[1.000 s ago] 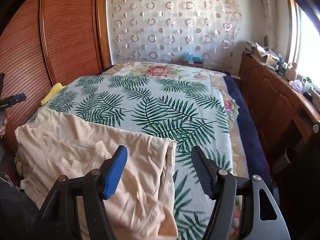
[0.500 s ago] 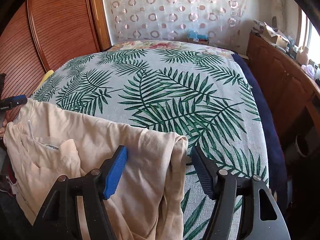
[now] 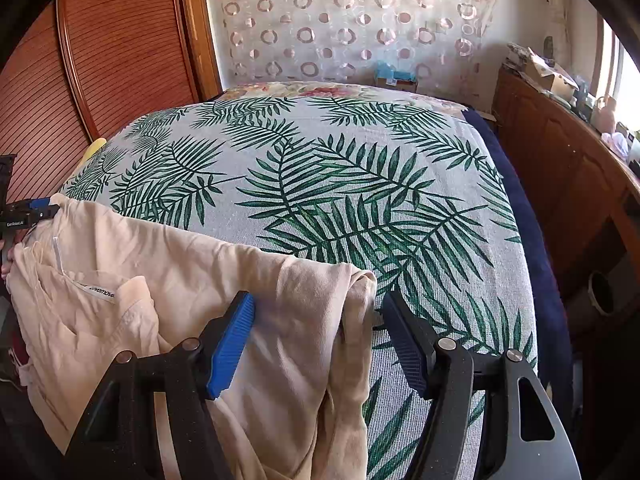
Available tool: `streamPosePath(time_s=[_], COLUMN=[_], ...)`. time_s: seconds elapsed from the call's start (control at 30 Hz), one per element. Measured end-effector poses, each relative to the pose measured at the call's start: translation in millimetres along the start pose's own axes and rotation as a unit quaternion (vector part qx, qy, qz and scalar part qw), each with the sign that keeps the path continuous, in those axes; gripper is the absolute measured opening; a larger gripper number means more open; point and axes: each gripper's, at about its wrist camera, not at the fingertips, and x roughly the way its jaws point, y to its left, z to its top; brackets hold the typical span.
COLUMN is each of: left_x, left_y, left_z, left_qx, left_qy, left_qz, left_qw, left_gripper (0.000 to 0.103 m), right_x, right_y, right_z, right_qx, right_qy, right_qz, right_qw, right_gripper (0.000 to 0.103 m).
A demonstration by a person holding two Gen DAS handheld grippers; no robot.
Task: Fold small clothes
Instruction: 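Open both grippers and withdraw from the folded shirt, then grasp the beige shirt edge with the left gripper while the right gripper grasps it too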
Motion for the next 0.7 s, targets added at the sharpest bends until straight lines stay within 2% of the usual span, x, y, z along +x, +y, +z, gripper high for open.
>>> streamPosePath(time_s=[0.1, 0.17, 0.2, 0.23, 0.27, 0.37, 0.4, 0.43, 0.5, 0.53, 0.7], left_x=[0.1, -1.5, -2.2, -3.0, -3.9, -7.2, -12.0, -18.8, -39.7, -53.9, -133.5], left_y=[-1.8, -4.2, -6.0, -8.6, -11.8, -21.0, -24.9, -27.3, -28.1, -26.5, -30.7], left_z=[2.2, 3.1, 3.6, 4.1, 4.3, 4.4, 4.1, 3.9, 5.5, 8.8, 30.6], left_qx=[0.004, 0.011, 0.015, 0.021, 0.029, 0.050, 0.058, 0.062, 0.053, 0.042, 0.043], left_qy=[0.005, 0.006, 0.007, 0.009, 0.011, 0.015, 0.009, -0.002, -0.033, -0.053, -0.140], left_qz=[0.000, -0.017, -0.024, -0.031, -0.042, -0.055, -0.060, -0.066, -0.064, -0.048, -0.078], left_qw=[1.0000, 0.9998, 0.9996, 0.9992, 0.9986, 0.9971, 0.9964, 0.9959, 0.9960, 0.9966, 0.9861], left_gripper=[0.079, 0.059, 0.055, 0.044, 0.030, 0.011, 0.011, 0.010, 0.009, 0.009, 0.009], right_x=[2.2, 3.1, 3.8, 4.2, 4.5, 2.3, 1.8, 0.9, -5.8, -12.5, -80.9], right_y=[2.9, 4.6, 4.1, 4.0, 3.7, 11.6, 14.8, 17.5, 21.7, 23.3, 17.9], right_z=[0.5, 1.6, 2.1, 2.8, 3.0, 2.0, 1.8, 1.6, 0.8, 0.4, 4.6], right_qx=[-0.013, -0.021, -0.021, -0.023, -0.023, -0.041, -0.042, -0.044, -0.051, -0.054, -0.036], right_qy=[0.006, 0.009, 0.010, 0.012, 0.014, 0.013, 0.015, 0.019, 0.016, 0.007, -0.080], right_qz=[-0.011, -0.011, -0.010, -0.010, -0.008, 0.013, 0.016, 0.027, 0.027, 0.025, 0.037], right_qw=[1.000, 1.000, 1.000, 1.000, 1.000, 0.999, 0.999, 0.998, 0.998, 0.998, 0.995], right_gripper=[0.069, 0.069, 0.069, 0.067, 0.064, 0.036, 0.018, 0.010, 0.010, 0.009, 0.008])
